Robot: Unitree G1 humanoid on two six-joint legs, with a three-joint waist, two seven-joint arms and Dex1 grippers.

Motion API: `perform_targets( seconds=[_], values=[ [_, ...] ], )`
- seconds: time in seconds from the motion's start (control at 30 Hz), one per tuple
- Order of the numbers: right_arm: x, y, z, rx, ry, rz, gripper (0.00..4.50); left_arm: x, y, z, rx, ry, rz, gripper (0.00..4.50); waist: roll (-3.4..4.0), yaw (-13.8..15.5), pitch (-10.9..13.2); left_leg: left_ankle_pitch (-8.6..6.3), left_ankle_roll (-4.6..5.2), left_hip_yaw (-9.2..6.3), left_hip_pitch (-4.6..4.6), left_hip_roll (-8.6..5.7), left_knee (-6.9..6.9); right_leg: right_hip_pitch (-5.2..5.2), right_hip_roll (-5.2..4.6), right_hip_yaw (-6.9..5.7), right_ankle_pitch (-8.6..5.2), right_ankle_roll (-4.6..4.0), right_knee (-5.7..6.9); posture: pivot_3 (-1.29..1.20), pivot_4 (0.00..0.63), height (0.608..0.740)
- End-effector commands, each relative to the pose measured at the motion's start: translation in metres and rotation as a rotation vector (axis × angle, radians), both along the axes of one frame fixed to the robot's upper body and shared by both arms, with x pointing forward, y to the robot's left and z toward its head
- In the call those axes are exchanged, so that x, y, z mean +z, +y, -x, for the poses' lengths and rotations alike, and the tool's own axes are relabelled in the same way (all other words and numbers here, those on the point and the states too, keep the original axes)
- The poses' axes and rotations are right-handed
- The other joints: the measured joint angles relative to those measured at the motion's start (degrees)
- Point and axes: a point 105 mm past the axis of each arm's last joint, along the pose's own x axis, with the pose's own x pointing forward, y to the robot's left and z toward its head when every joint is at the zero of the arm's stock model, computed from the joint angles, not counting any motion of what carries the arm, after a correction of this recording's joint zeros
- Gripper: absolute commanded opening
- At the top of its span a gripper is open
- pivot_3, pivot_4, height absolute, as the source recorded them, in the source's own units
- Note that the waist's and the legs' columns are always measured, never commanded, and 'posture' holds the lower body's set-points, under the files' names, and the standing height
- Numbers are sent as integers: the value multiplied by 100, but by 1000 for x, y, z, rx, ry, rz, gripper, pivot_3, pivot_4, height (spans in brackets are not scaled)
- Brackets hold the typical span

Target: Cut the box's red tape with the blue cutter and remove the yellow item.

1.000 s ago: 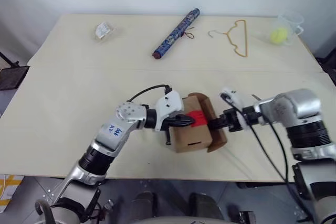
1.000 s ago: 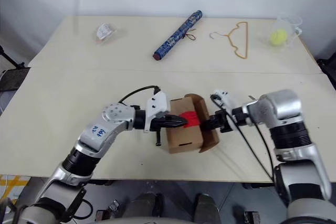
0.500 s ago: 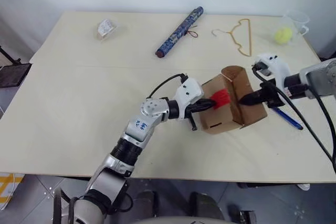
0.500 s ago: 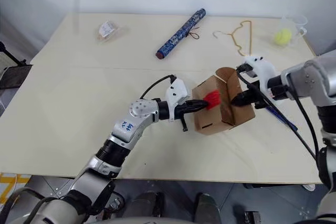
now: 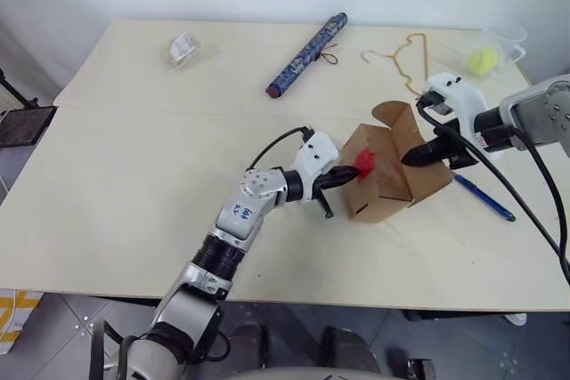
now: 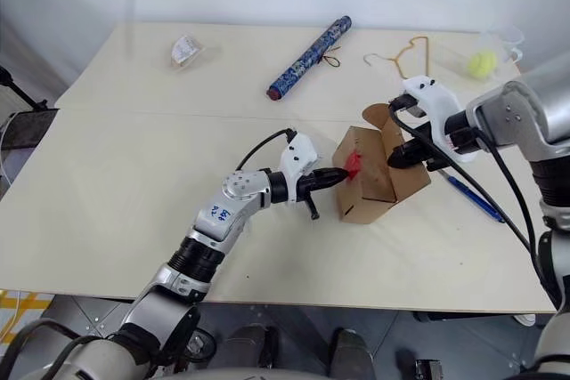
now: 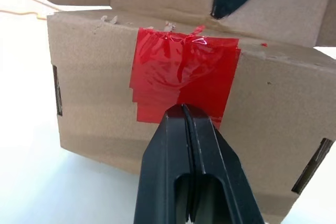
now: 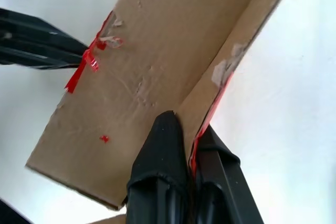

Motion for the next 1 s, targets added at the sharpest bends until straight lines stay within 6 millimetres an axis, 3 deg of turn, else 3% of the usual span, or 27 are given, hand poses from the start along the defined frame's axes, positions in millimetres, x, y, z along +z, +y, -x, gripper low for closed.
perform_targets(
  seconds=[0.03, 0.33, 0.53, 0.73, 1.0],
  values=[
    [-5, 17, -1, 51, 10, -24, 36, -11, -7, 8, -18, 36, -32, 0, -1, -27, -1, 0, 0, 0, 2, 0, 2, 3, 0, 0, 0, 0, 0, 0, 150, 740],
    [6, 31, 2, 118, -110, 57, 36, -15, 13, 7, 36, 62, -77, 0, 0, -46, -1, -5, 4, -2, -1, 3, 29, 5, -3, 6, 4, -3, 9, 0, 150, 740],
    [-1, 36, 3, 134, -113, 51, 36, -10, 21, 7, 55, 47, -75, 0, 0, -53, -1, -11, -6, -2, -5, 6, 18, -22, 0, 7, 4, -2, 39, 0, 150, 740],
    [-4, 29, -6, 85, -152, 55, 36, 7, 43, 0, 65, -4, -97, 0, 0, -91, -1, -10, -6, 13, -5, 9, 21, -28, 5, 8, 4, -2, 49, 0, 150, 740],
    [8, 33, -7, 112, -238, 97, 36, 37, 65, 25, -106, 17, -133, 0, -1, -138, 0, -10, -4, 30, -5, 14, 24, -42, 7, 24, 4, -2, 65, 0, 150, 740]
  ],
)
